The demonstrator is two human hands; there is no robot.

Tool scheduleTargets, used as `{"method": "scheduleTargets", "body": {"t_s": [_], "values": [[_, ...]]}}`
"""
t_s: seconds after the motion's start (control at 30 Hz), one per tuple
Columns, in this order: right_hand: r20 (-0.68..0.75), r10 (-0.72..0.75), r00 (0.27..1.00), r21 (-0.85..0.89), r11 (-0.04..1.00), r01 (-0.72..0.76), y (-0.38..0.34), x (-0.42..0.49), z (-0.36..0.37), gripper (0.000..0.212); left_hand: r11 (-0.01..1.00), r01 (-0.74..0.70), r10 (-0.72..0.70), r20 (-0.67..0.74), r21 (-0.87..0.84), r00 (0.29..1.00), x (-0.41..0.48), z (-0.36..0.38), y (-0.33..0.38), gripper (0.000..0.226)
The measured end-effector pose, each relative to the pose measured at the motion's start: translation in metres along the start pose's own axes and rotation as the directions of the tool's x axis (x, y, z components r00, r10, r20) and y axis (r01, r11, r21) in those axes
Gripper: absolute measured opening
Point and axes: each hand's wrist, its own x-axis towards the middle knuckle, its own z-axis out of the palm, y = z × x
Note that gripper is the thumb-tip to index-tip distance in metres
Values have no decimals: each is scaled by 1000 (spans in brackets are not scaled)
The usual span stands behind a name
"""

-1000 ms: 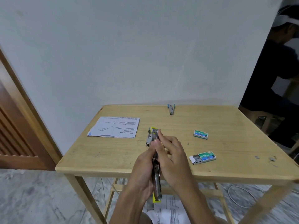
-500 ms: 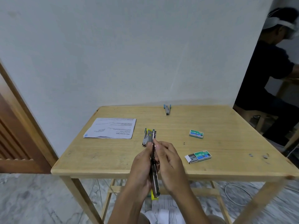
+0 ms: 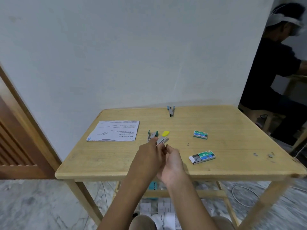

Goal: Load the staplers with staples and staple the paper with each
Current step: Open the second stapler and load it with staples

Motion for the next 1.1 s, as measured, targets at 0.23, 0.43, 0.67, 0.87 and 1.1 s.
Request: {"method": "scheduleTargets", "body": {"t_s": [0.23,0.43,0.67,0.87,1.1], "values": [[-28,-59,998,148,987,62,-4,-4,0,38,982,-183,184,-18,44,983,-2,6,-7,25],[-4,-86,996,308,948,83,-3,1,-6,38,975,-177,159,-136,-137,978,7,6,-12,24],[38,-239,970,358,910,211,-24,-11,-14,26,549,321,-245,218,-772,945,17,4,-21,34],[-46,-466,883,27,883,468,-55,-14,-38,18,-9,518,-189,510,-855,839,25,23,-26,25],[347,-597,723,-937,-244,248,-103,3,-51,23,-114,573,-169,584,-812,794,39,52,-34,24]]}}
